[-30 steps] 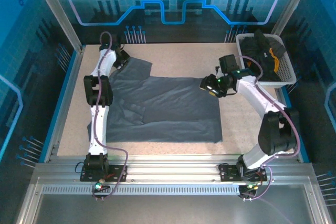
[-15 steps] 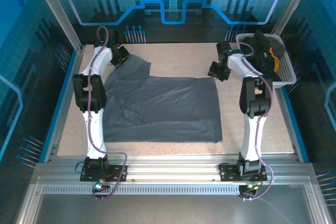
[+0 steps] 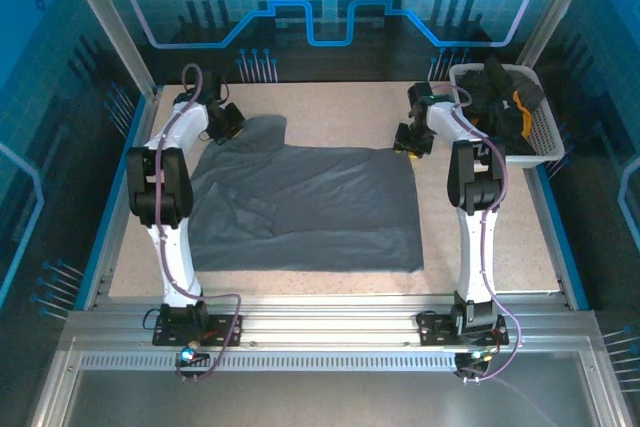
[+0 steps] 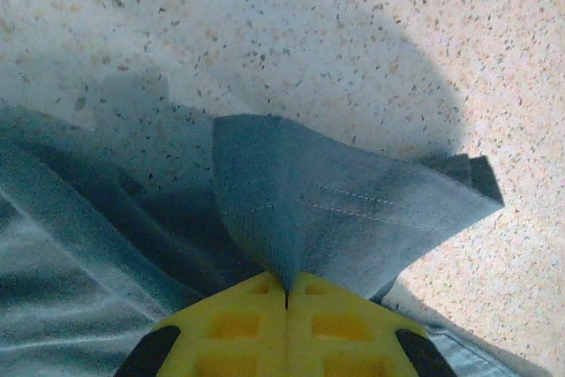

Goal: Fold and stack the t-shirts

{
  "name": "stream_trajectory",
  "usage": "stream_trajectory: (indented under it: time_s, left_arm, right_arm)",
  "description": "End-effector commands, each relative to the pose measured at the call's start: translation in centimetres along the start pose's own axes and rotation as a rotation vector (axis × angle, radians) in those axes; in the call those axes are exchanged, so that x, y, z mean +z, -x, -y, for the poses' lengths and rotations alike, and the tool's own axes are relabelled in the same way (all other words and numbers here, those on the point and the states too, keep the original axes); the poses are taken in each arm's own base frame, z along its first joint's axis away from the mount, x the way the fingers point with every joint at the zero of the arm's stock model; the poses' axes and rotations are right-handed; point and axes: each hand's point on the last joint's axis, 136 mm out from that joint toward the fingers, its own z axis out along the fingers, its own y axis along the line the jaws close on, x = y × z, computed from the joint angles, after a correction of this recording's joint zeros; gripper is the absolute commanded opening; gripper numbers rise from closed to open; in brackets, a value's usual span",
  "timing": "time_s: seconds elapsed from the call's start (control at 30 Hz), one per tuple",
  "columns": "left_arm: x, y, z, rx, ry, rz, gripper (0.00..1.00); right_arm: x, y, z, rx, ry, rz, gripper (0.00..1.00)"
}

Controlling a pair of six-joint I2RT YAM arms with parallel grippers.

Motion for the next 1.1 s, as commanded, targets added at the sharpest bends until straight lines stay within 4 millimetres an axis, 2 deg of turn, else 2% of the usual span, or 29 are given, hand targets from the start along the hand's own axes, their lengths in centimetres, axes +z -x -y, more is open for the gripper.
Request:
stream_trajectory:
  time_s: [0.0,0.27,0.4,0.47,0.6,0.7,0.87,1.07]
  left_arm:
    - [-2.2,0.4,1.1,0.024,-0.053,0.03,0.0]
    - [-2.5,0.5,1.1,0.026,-0.053,0.031,0.0]
    - [-2.4,0.3,1.0,0.022,-0.053,0.024,0.0]
    - [-2.3,0.2,0.9,0.023,-0.051,0.019,0.0]
    - [-2.6,0.2,0.7,0.02,-0.048,0.019,0.0]
    - [-3.2,0.3,0.6,0.012,-0.05,0.025,0.0]
    - [-5.7,0.7,-0.1,-0.015,-0.058,0.058,0.0]
    - [-9.5,-0.4,-2.4,-0.045,-0.045,0.099,0.0]
  right_arm:
    - [0.2,1.0,-0.6,-0.058,0.054,-0.001,0.37]
    - [0.3,1.5,0.3,-0.098,0.014,-0.005,0.4]
    - [0.8,1.2,0.7,-0.1,-0.003,-0.03,0.38]
    - [1.3,0.9,0.7,-0.101,-0.002,-0.043,0.32]
    - [1.1,0.9,0.7,-0.107,-0.004,-0.036,0.13]
    - [-0.3,1.5,0.2,-0.127,0.01,0.021,0.01]
    - [-4.3,1.8,-2.2,-0.224,0.072,0.115,0.0]
    - [-7.7,-0.3,-2.6,-0.262,0.056,0.193,0.0]
